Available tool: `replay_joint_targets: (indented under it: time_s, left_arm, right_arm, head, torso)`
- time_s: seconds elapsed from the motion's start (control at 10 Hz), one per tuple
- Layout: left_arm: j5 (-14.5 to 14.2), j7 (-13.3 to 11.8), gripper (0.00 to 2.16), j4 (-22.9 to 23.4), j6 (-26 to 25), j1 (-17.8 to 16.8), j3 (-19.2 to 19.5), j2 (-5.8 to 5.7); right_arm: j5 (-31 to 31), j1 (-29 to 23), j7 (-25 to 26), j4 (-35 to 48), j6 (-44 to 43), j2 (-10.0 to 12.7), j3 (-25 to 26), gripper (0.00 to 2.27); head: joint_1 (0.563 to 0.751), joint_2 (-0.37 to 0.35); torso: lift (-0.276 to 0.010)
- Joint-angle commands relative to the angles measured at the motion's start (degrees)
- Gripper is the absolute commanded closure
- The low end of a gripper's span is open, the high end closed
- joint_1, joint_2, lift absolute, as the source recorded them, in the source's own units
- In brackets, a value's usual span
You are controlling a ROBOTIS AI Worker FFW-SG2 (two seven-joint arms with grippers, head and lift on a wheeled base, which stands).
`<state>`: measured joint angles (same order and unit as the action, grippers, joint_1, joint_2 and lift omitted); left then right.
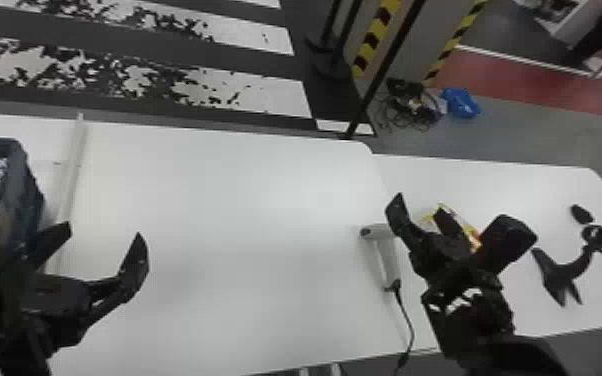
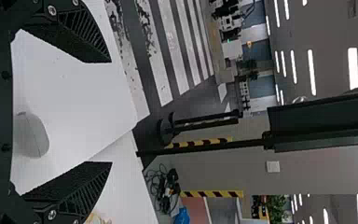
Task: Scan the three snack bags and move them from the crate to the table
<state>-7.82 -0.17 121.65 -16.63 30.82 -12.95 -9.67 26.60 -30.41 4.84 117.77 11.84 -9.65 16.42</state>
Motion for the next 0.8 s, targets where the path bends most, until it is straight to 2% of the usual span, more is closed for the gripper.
replay_joint_targets:
  time_s: [0.0,0.2,0.3,0.4,0.5,0.6,0.7]
  left_arm:
    - [-0.09,0.09,0.03,0.16,-0.21,-0.06,-0.41,-0.26]
    - [-0.18,0.17,0.03,1.3,-1.26,1.08,-0.32,-0.52]
    - [-0.18,0.97,0.03,1.83,-1.09,1.87,-0.23,-0.52]
    - [-0.18,0.97,0.03,2.1,0.14,2.75,0.12,-0.52]
    - [-0.09,0.97,0.03,2.54,1.02,3.28,0.56,-1.14]
    - [-0.18,0.88,0.03,4.47,1.9,4.69,2.32,-1.49]
    - [-1.41,0.88,0.03,6.75,2.96,5.74,5.74,-1.4]
  right_arm:
    - [-4.45,-3.43,0.34,2.64,-6.61,1.83,-6.92,0.12]
    - [-10.95,-6.59,2.54,1.5,-17.68,2.62,-15.8,0.12]
    - [-12.53,-7.74,3.51,0.0,-22.25,2.71,-18.79,0.12]
    - [-12.53,-9.06,3.51,-1.05,-25.24,2.71,-20.46,0.12]
    - [-12.62,-9.49,3.51,-2.55,-26.29,2.62,-21.69,0.12]
    - [-12.88,-9.76,3.42,-3.34,-26.47,2.18,-22.13,0.12]
    - [-13.06,-10.02,3.42,-3.34,-26.82,1.39,-22.48,0.12]
  head:
    - [0.695,-0.35]
    - [0.695,-0.314]
    - [0.695,-0.272]
    - [0.695,-0.234]
    - [0.695,-0.219]
    - [0.695,-0.186]
    - [0.695,-0.161]
  torso:
    - [-0.062]
    - [-0.062]
    - [-0.062]
    - [-0.062]
    - [-0.062]
    - [-0.062]
    - [-0.062]
